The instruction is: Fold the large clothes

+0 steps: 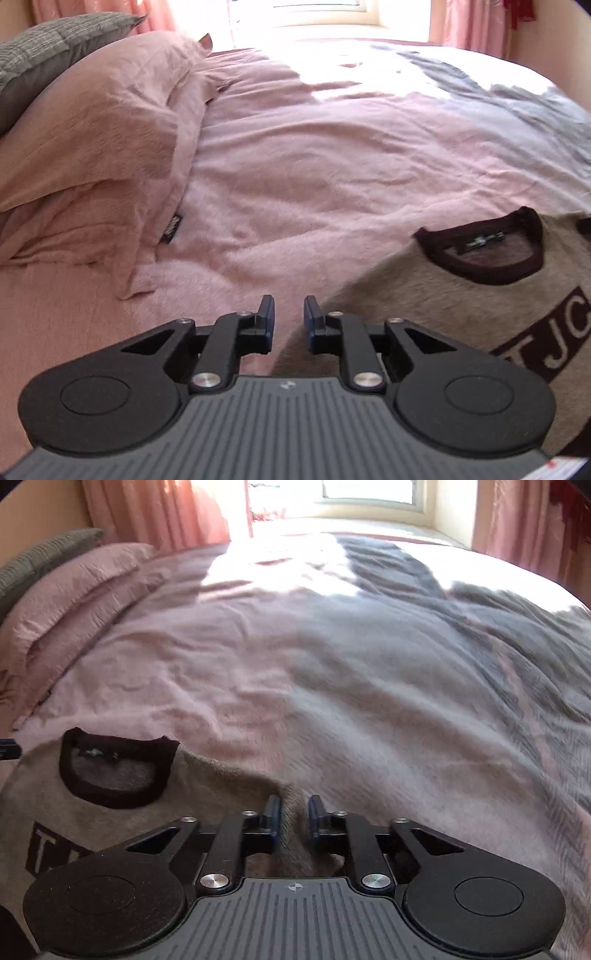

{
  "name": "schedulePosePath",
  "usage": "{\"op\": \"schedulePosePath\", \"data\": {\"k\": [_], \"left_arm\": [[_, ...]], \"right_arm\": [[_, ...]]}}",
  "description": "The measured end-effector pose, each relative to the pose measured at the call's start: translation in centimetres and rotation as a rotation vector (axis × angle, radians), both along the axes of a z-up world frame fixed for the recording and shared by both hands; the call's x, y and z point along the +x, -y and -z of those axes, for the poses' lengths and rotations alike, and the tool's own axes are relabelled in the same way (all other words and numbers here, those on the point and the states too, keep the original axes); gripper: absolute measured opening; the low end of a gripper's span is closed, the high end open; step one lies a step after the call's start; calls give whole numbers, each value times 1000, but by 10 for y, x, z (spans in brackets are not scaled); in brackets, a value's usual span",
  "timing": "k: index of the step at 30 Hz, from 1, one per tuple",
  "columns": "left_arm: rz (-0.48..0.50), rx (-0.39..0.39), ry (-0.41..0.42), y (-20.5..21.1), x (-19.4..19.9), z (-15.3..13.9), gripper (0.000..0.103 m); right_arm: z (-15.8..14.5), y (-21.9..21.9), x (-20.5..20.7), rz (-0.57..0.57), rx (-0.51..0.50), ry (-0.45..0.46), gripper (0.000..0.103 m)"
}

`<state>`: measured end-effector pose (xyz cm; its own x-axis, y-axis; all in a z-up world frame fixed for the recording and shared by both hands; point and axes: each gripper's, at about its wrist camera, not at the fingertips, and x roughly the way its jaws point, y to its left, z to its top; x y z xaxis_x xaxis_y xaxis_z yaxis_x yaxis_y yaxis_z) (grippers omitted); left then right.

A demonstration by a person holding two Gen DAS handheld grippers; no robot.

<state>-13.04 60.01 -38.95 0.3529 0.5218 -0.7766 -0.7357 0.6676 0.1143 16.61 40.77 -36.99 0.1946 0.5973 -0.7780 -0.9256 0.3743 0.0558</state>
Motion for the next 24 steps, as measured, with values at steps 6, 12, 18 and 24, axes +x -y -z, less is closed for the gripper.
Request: {"op": "schedulePosePath", "data": {"k": [6, 12, 18, 24], "left_arm": [[-101, -24, 45, 24, -117, -35, 30], [-377, -143, -18, 107, -278, -64, 35], [-646, -370, 158, 195, -338, -60, 56], [-501, -265, 138, 229, -279, -63, 76]], "right_arm": [[-48, 92, -10, 98, 154, -135, 52], [-60, 187, -59, 161, 41, -209, 52], [-50, 243, -112, 227, -93, -319, 52], [-47, 260, -141, 280, -99, -388, 52]]}}
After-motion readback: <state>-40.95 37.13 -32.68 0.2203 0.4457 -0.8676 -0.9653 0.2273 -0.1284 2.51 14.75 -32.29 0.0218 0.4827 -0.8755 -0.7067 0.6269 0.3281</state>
